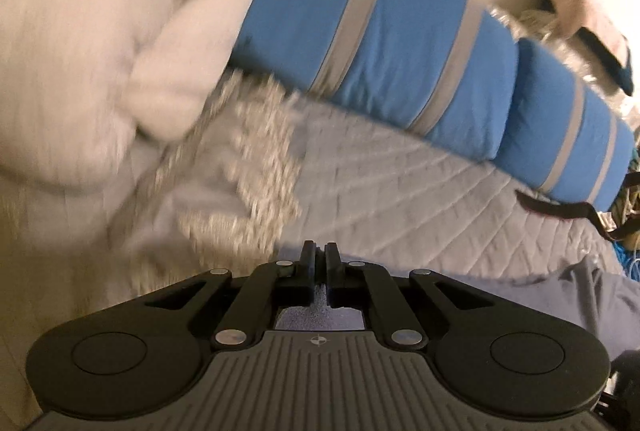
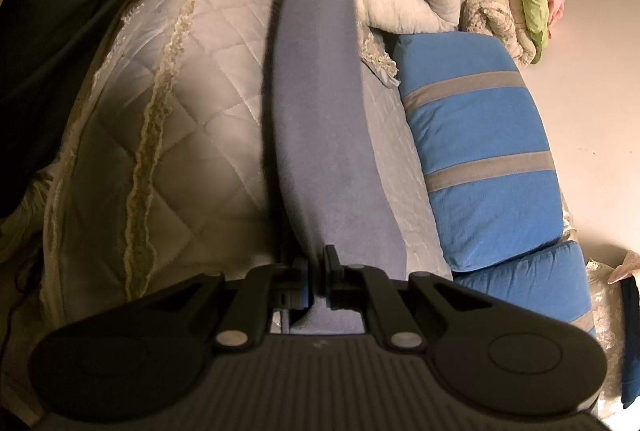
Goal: Fold clothes
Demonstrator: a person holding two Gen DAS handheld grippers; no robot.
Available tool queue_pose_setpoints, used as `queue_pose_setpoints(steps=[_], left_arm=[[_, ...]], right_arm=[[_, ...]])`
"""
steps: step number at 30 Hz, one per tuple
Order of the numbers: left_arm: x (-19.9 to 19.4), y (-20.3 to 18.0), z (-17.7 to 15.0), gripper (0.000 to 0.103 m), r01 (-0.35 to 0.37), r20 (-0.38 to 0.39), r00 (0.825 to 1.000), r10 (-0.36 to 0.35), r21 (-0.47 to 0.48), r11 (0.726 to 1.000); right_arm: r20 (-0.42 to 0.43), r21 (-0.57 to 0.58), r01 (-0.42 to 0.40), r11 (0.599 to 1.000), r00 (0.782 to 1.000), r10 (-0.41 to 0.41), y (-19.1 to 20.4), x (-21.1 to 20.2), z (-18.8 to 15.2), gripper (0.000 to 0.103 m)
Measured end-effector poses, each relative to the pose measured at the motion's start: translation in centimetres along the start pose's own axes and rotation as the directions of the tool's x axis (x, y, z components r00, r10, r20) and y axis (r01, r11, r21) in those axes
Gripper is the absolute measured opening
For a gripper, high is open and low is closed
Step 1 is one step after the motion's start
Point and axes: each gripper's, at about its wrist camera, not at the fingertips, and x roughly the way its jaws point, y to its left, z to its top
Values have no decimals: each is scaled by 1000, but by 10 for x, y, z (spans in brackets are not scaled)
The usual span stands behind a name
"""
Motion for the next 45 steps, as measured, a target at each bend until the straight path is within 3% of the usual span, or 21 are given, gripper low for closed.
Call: queue_pose_setpoints(steps=[6, 9, 11, 16, 21, 24, 29, 36, 40, 41, 43, 45], left_arm=[[17, -15, 18, 4, -40, 26, 999, 39, 62, 997], [34, -15, 20, 11, -75, -17, 997, 77, 79, 994], [41, -8, 21, 29, -116, -52, 992, 119, 57, 992], [35, 5, 14, 46, -138, -72, 988, 140, 36, 990], [29, 7, 2, 49, -165, -131, 976, 174, 80, 983], [26, 17, -7, 53, -150, -175, 973, 153, 32, 988], [18, 34, -24, 54, -136, -185, 976, 119, -81, 987], [1, 22, -25, 54, -86, -166, 984, 72, -81, 993], [-12, -12, -20, 55, -24, -139, 990, 28, 28, 999], [-16, -26, -20, 57, -11, -131, 991, 21, 78, 997], [-21, -59, -24, 65, -1, -112, 993, 23, 192, 981], [-24, -96, -36, 70, -3, -83, 996, 32, 324, 946]], right_arm=[[-3, 11, 6, 1000, 1000, -6, 0, 0, 0, 24], [-7, 14, 6, 1000, 1000, -6, 0, 1, -1, 24], [-8, 14, 9, 1000, 1000, -9, 1, 0, -1, 24], [-7, 22, 16, 1000, 1000, -16, 0, -1, -1, 27], [-8, 32, 20, 999, 1000, -20, 1, -1, -1, 34], [-5, 39, 23, 999, 1000, -23, 0, -3, -1, 37], [-5, 31, 40, 999, 999, -40, 0, -4, -2, 40], [-4, -94, 116, 989, 993, -117, 14, 12, 2, 39], [7, -28, 101, 995, 995, -100, 1, 17, 12, 36], [10, -4, 84, 996, 996, -84, -4, 19, 15, 30], [12, 54, 55, 997, 998, -56, -16, 24, 19, 23], [10, 147, 31, 989, 999, -33, -34, 27, 20, 23]])
